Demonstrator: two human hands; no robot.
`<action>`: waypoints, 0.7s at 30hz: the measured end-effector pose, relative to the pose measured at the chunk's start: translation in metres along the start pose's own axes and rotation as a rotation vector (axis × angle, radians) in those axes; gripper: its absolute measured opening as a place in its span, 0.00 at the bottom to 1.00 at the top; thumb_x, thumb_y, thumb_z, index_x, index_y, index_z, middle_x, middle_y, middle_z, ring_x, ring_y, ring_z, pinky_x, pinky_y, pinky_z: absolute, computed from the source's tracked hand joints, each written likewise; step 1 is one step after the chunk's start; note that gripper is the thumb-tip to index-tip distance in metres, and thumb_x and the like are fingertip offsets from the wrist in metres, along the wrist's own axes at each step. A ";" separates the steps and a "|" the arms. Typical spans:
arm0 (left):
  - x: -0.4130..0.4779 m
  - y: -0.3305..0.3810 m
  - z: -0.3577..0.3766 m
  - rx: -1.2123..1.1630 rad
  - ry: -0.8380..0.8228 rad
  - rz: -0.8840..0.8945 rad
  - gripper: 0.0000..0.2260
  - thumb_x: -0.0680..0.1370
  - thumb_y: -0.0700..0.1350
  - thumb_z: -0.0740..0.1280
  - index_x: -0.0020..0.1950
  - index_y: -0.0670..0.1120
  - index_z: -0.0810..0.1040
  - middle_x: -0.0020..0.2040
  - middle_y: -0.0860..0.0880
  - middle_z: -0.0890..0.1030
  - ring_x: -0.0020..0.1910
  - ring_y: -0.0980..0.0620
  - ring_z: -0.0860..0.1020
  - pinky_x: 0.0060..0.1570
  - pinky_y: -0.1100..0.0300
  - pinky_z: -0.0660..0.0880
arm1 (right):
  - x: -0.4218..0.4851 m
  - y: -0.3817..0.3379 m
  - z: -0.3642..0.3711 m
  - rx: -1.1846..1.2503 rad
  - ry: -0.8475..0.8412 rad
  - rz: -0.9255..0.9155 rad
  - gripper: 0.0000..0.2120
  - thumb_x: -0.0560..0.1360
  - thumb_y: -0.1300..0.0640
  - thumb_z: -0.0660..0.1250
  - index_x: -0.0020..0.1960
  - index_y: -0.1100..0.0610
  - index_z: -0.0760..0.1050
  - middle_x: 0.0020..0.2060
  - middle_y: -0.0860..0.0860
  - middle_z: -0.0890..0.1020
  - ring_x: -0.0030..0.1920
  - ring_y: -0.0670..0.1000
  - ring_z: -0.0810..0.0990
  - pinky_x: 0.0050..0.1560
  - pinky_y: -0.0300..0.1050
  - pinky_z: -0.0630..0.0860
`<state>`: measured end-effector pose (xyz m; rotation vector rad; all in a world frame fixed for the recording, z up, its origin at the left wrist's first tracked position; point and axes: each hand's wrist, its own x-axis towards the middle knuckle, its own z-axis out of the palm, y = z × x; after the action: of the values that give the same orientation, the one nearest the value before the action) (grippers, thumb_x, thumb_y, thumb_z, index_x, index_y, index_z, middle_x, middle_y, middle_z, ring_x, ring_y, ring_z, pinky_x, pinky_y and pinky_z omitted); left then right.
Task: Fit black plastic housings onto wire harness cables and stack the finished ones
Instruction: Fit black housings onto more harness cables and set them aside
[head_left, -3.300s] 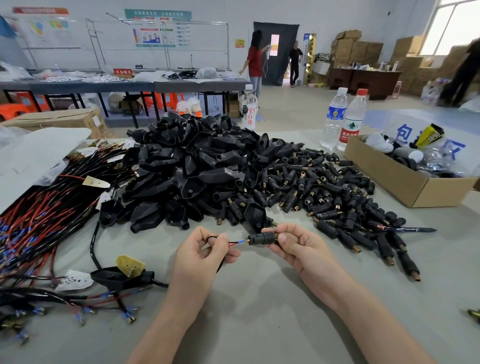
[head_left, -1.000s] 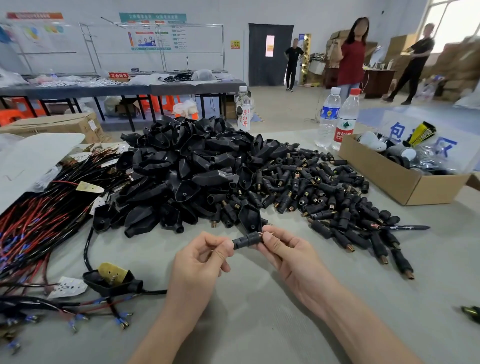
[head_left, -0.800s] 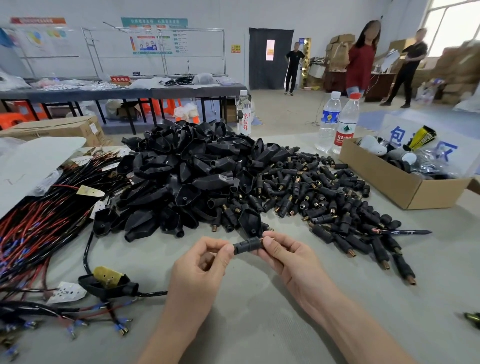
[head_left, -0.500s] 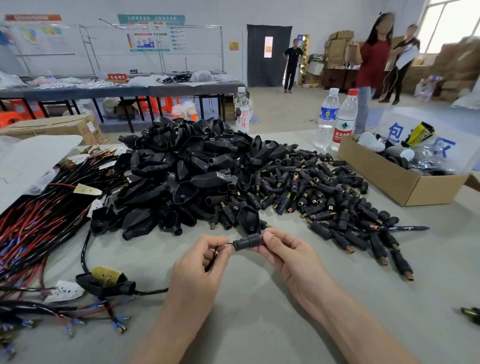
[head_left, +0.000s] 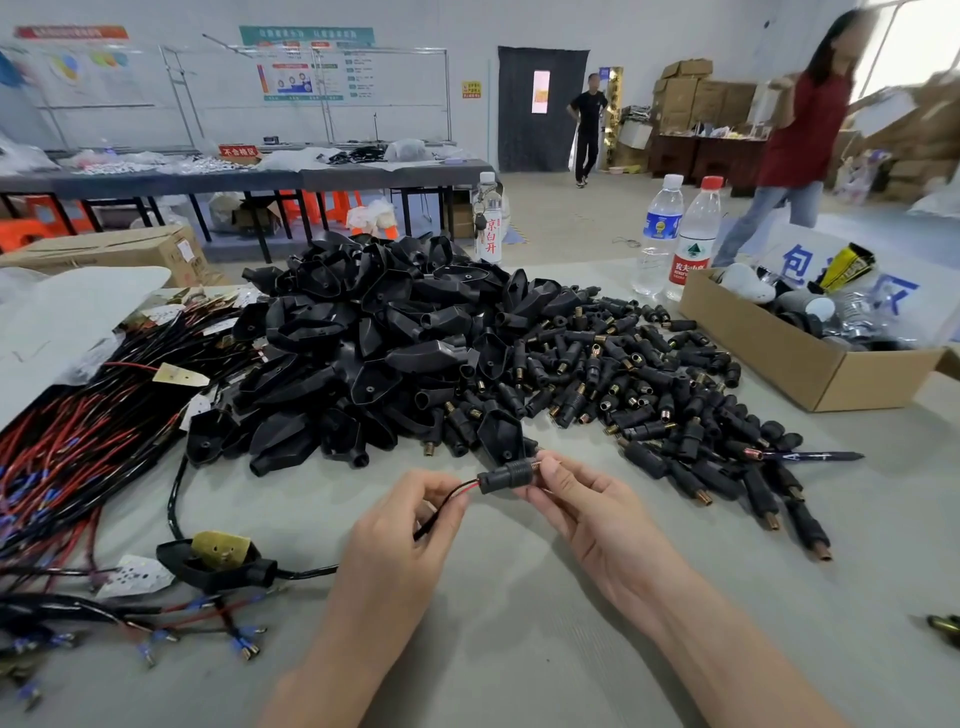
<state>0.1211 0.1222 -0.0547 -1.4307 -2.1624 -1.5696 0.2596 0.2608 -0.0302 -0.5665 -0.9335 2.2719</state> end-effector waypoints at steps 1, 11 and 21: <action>0.000 0.001 -0.001 0.024 0.000 0.036 0.02 0.78 0.55 0.67 0.49 0.61 0.75 0.39 0.57 0.77 0.36 0.54 0.75 0.34 0.63 0.72 | 0.000 0.000 -0.001 -0.022 -0.008 -0.006 0.16 0.71 0.61 0.71 0.56 0.68 0.79 0.51 0.63 0.85 0.50 0.56 0.86 0.46 0.36 0.81; 0.001 0.008 -0.008 0.192 -0.011 0.143 0.03 0.79 0.49 0.67 0.51 0.54 0.80 0.37 0.62 0.73 0.34 0.62 0.71 0.31 0.67 0.68 | 0.002 -0.003 -0.007 -0.323 0.034 -0.106 0.20 0.69 0.52 0.73 0.57 0.62 0.79 0.48 0.57 0.87 0.50 0.55 0.87 0.45 0.37 0.81; -0.005 0.013 -0.004 0.151 -0.172 0.036 0.12 0.77 0.59 0.62 0.59 0.61 0.72 0.47 0.62 0.77 0.34 0.63 0.74 0.33 0.64 0.71 | 0.001 0.000 -0.004 -0.467 0.052 -0.157 0.12 0.79 0.52 0.67 0.54 0.61 0.78 0.44 0.58 0.87 0.47 0.55 0.87 0.41 0.38 0.81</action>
<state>0.1317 0.1165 -0.0471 -1.5981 -2.2781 -1.2831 0.2613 0.2637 -0.0330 -0.7159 -1.4412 1.8931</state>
